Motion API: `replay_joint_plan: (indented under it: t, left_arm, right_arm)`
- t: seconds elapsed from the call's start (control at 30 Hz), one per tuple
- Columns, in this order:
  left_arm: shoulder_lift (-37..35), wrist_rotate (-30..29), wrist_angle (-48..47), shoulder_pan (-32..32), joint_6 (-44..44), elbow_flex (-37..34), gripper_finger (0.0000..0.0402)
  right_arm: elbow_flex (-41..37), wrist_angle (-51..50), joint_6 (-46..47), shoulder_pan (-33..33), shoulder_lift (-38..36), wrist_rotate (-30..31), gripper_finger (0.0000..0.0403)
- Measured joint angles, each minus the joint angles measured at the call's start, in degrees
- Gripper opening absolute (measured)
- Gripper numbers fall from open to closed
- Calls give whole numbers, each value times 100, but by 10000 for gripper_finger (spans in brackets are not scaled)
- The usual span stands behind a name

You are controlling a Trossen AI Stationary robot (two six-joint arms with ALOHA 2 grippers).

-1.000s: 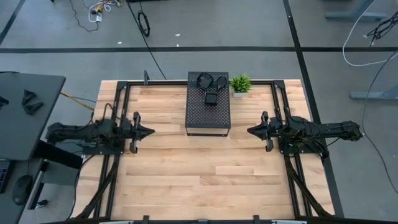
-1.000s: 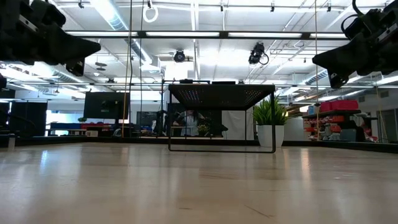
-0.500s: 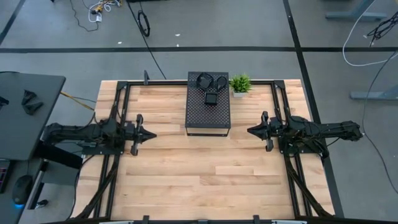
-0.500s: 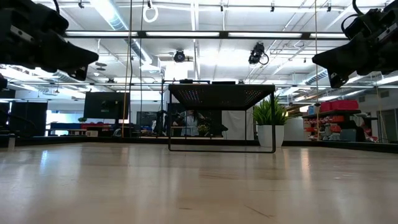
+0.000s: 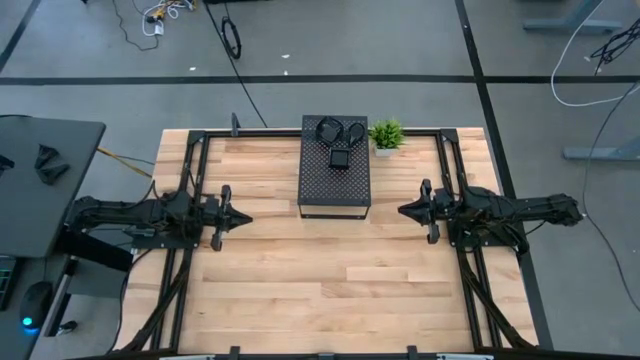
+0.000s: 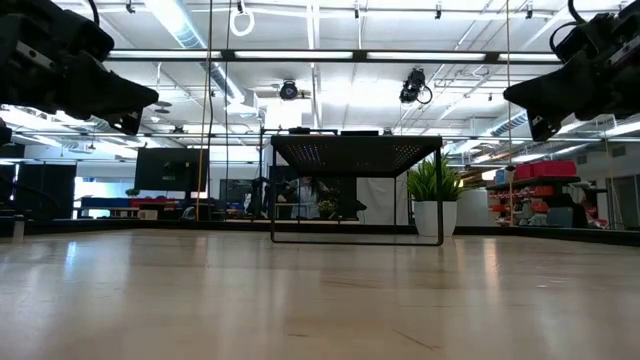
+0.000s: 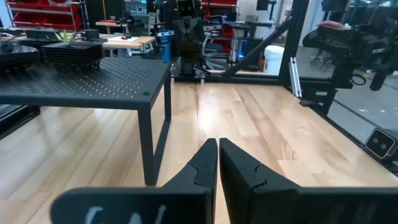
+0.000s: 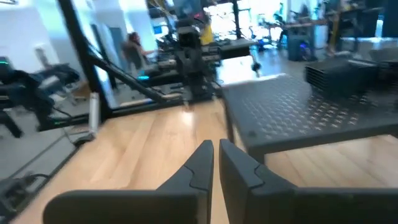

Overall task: Pick & Place Mini shaped plates
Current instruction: Return to Home Position

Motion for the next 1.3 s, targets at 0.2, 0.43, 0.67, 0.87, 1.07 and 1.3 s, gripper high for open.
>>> replay_joint_plan:
  t: [0.2, 0.43, 0.67, 0.87, 1.07, 1.3]
  left_arm:
    - [-10, -15, 18, 0, 0, 0, 23]
    - [-12, -17, -5, 0, 3, 0, 23]
    - [-13, -15, 0, 0, 0, 0, 22]
    - [-13, -17, 1, 0, 2, 0, 23]
    - [-13, -17, 4, 0, 0, 0, 23]
    - [-13, -15, 9, 0, 4, 0, 23]
  right_arm:
    - [13, 217, -1, 354, -351, 5, 32]
    - [11, 79, -614, 429, -354, -207, 32]
    - [0, -98, -606, 307, -354, -408, 32]
    - [0, -51, -601, 202, -354, -403, 32]
    - [0, -83, -603, 202, -227, -409, 32]
    - [0, -66, -603, 202, -231, -408, 32]
